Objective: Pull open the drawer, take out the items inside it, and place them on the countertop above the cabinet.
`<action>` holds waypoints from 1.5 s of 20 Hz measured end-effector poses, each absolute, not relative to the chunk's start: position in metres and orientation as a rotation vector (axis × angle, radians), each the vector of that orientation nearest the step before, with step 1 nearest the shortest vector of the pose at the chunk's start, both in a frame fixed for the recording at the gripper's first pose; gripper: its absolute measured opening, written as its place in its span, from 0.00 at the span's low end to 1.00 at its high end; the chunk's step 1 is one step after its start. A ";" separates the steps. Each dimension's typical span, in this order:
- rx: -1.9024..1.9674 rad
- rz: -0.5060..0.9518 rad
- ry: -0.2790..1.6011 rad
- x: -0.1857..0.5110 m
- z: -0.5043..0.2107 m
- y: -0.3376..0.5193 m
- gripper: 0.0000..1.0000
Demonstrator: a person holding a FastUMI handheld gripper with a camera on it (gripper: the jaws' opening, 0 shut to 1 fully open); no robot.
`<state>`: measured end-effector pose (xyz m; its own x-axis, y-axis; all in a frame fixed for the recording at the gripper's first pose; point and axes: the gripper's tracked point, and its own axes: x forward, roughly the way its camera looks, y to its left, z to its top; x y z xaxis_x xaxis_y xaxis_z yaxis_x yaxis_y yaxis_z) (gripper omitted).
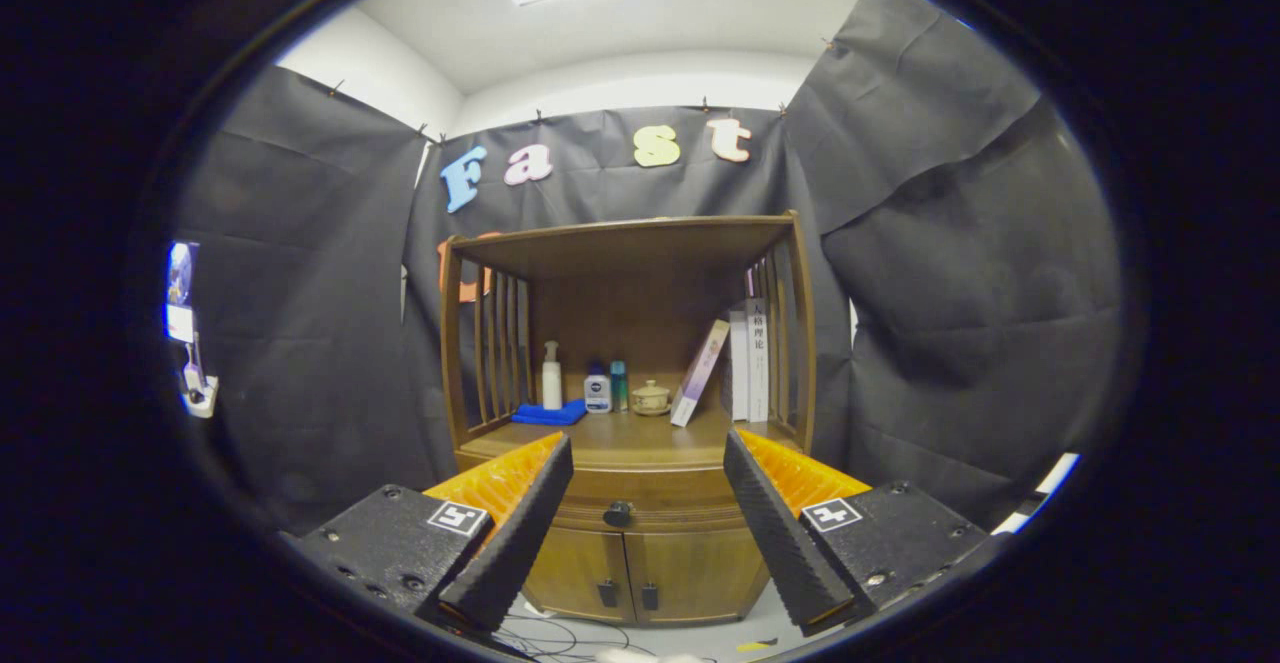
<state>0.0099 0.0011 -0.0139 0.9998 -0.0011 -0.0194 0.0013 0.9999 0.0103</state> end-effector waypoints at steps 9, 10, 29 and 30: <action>-0.009 0.008 0.019 0.057 -0.069 0.008 0.99; -0.002 0.007 0.032 0.065 -0.082 0.010 0.99; -0.029 -0.025 0.245 0.247 -0.259 0.022 0.90; -0.033 -0.026 0.252 0.252 -0.261 0.023 0.87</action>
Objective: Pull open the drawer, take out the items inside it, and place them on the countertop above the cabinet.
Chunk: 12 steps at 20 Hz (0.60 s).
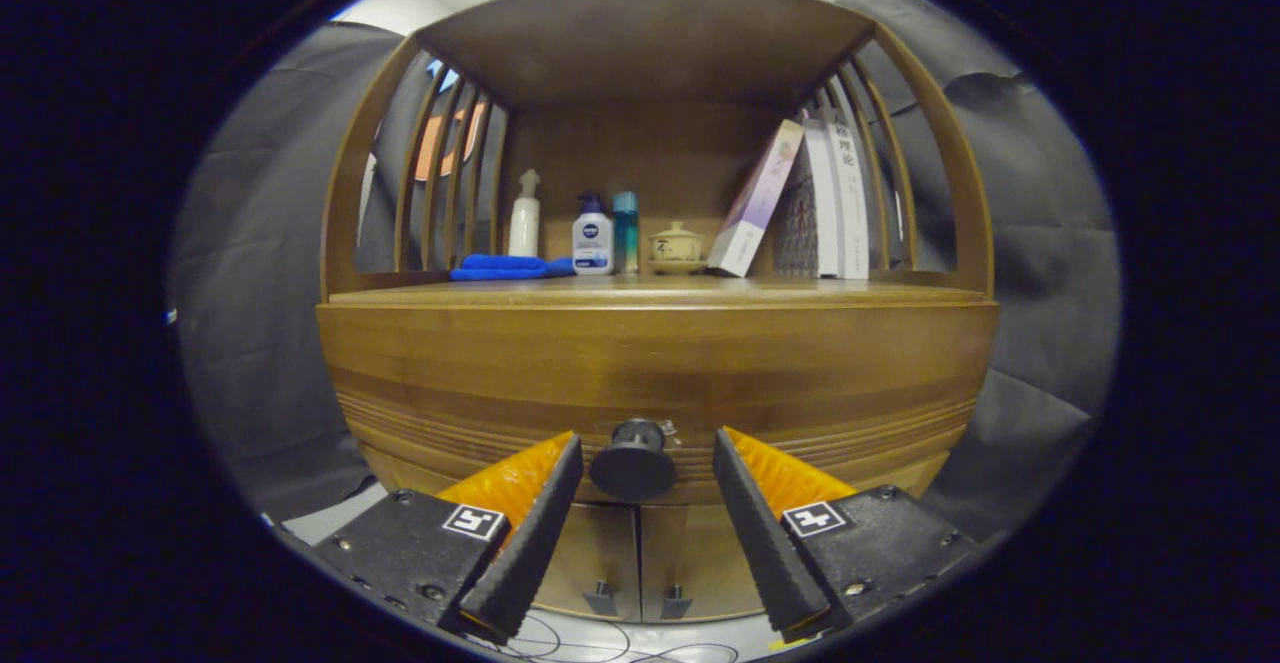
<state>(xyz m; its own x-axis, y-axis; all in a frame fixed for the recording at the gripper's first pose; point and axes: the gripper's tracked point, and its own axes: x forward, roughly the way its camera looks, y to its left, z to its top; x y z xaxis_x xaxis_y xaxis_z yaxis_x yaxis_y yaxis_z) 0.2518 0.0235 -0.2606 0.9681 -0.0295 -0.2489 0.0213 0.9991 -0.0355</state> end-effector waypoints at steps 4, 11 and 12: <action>-0.012 -0.036 0.256 0.265 -0.262 0.024 0.68; -0.006 -0.057 0.271 0.265 -0.264 0.025 0.49; -0.011 -0.057 0.279 0.264 -0.264 0.025 0.46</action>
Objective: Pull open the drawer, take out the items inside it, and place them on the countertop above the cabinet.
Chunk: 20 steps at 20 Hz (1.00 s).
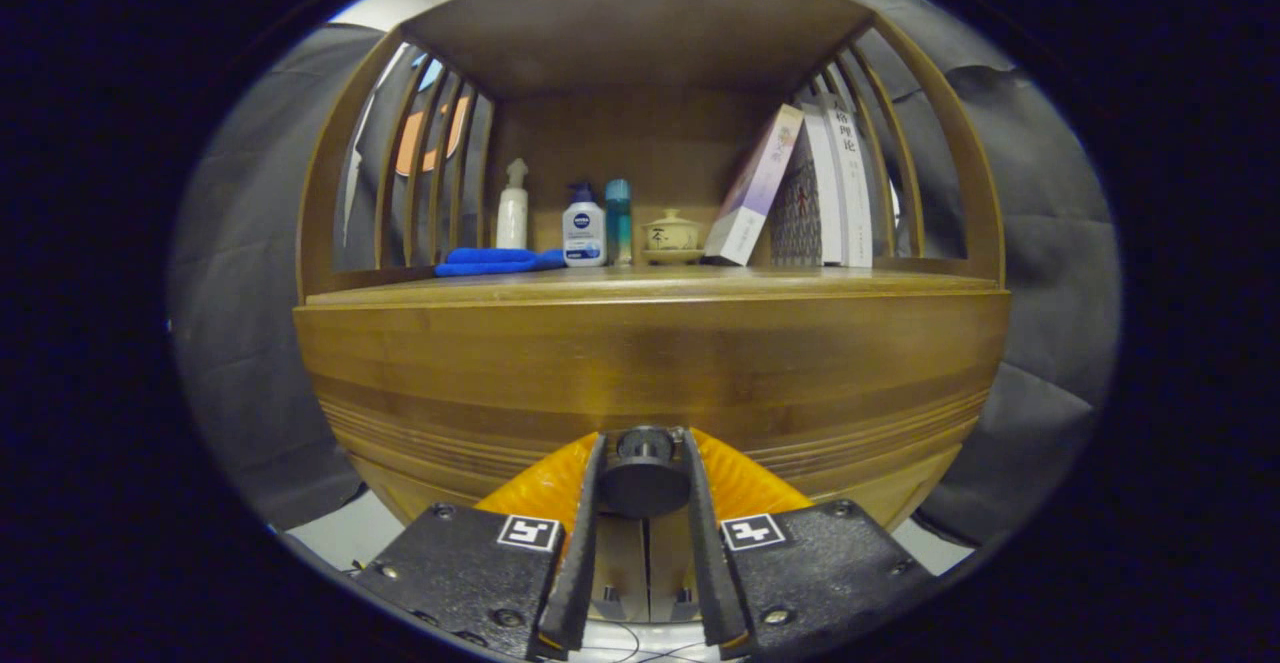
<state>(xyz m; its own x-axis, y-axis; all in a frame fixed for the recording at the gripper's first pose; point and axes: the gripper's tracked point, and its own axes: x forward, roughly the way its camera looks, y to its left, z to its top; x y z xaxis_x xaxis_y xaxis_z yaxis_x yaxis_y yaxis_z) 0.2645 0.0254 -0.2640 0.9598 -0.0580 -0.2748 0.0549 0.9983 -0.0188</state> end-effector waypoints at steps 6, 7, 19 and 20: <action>-0.025 -0.055 0.308 0.258 -0.263 0.024 0.37; -0.026 -0.055 0.310 0.254 -0.263 0.023 0.36; -0.003 -0.039 0.325 0.174 -0.258 0.025 0.32; 0.001 -0.040 0.324 0.166 -0.257 0.026 0.32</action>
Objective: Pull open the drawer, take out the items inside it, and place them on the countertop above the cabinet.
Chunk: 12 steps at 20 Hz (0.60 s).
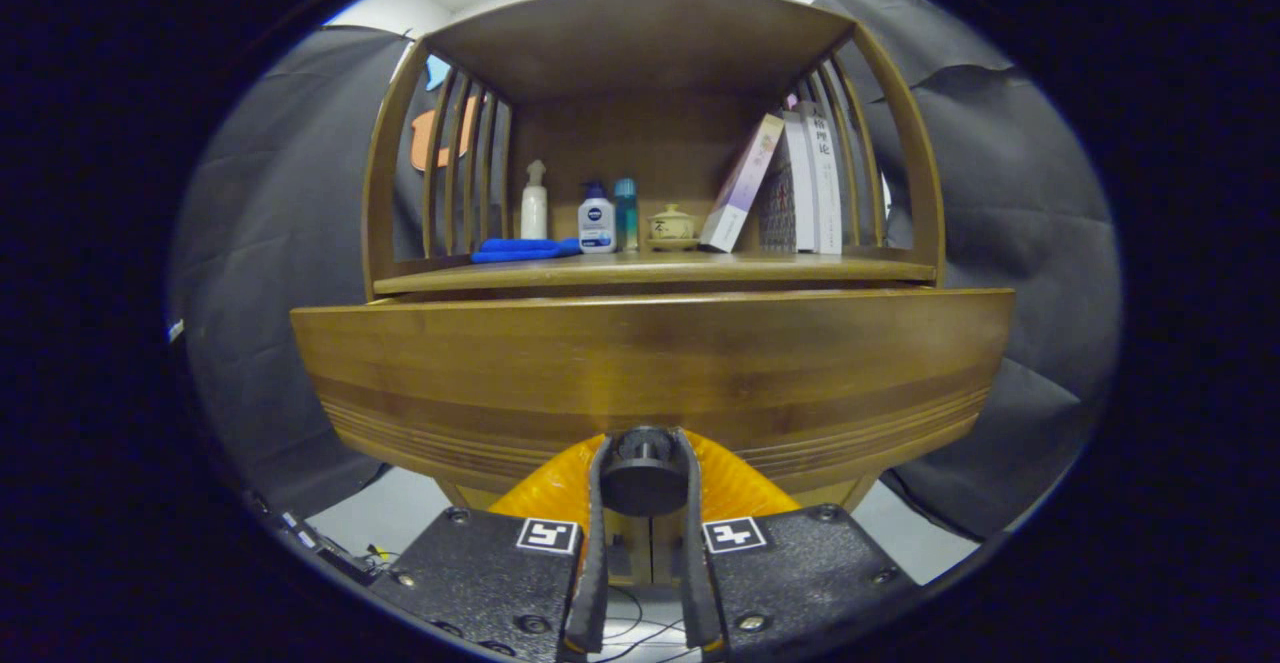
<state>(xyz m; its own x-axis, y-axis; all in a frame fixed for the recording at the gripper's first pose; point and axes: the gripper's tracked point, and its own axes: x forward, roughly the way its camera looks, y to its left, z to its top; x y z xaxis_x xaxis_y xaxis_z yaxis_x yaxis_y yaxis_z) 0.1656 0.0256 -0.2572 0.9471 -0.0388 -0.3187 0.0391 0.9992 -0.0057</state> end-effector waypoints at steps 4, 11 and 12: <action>-0.005 -0.037 0.319 0.141 -0.255 0.027 0.32; -0.010 -0.032 0.311 0.109 -0.252 0.029 0.32; -0.010 -0.032 0.311 0.104 -0.252 0.029 0.32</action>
